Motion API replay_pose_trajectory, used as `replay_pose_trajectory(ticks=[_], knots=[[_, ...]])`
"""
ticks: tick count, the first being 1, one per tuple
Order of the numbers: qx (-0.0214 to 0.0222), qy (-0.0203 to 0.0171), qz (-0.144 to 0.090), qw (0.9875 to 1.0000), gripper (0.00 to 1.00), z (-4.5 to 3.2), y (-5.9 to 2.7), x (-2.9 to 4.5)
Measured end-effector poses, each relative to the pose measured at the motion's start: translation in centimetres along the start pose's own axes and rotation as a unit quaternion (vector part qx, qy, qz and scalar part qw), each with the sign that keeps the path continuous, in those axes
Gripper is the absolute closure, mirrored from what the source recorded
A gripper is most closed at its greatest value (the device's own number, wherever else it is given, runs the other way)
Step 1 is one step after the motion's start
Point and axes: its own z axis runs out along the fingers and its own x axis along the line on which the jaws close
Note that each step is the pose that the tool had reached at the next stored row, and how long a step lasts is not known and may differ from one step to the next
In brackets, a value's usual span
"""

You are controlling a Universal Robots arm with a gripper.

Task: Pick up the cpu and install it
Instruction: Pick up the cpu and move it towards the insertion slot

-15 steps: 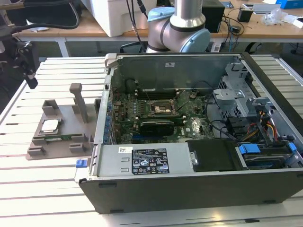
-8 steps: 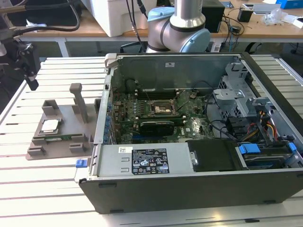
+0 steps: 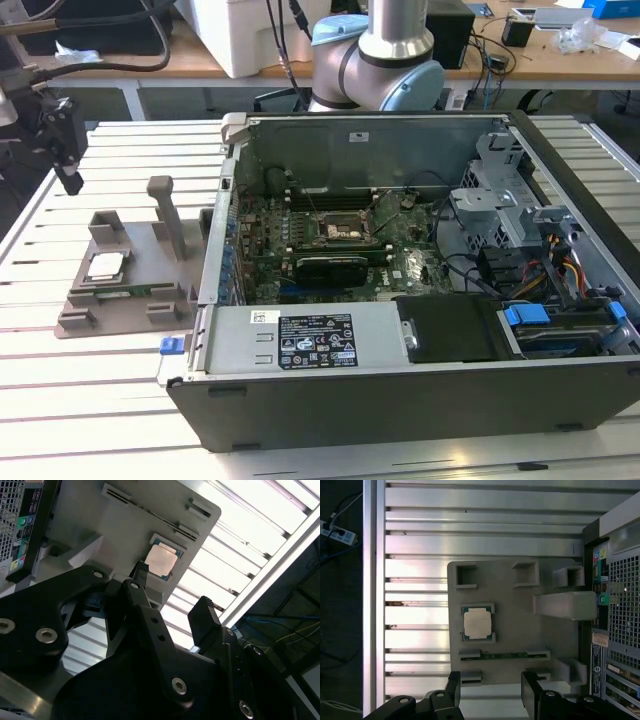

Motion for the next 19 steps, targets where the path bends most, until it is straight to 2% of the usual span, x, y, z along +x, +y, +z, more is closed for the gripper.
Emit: replay_pose_trajectory(ticks=[6, 10, 13, 14, 15, 19], knots=[[0.0000, 0.0000, 0.000, 1.0000, 0.40, 0.33, 0.00, 0.01], [0.0000, 0.0000, 0.000, 1.0000, 0.40, 1.14, 0.01, 0.03], [0.0022, -0.0001, -0.016, 0.9999, 0.40, 1.63, 0.18, 0.00], [0.0029, -0.0002, -0.023, 0.9997, 0.40, 1.76, 0.58, 0.00], [0.0029, -0.0003, -0.025, 0.9997, 0.40, 1.87, 0.82, -0.04], [0.0029, -0.0002, -0.025, 0.9997, 0.40, 2.33, 0.87, -0.05]])
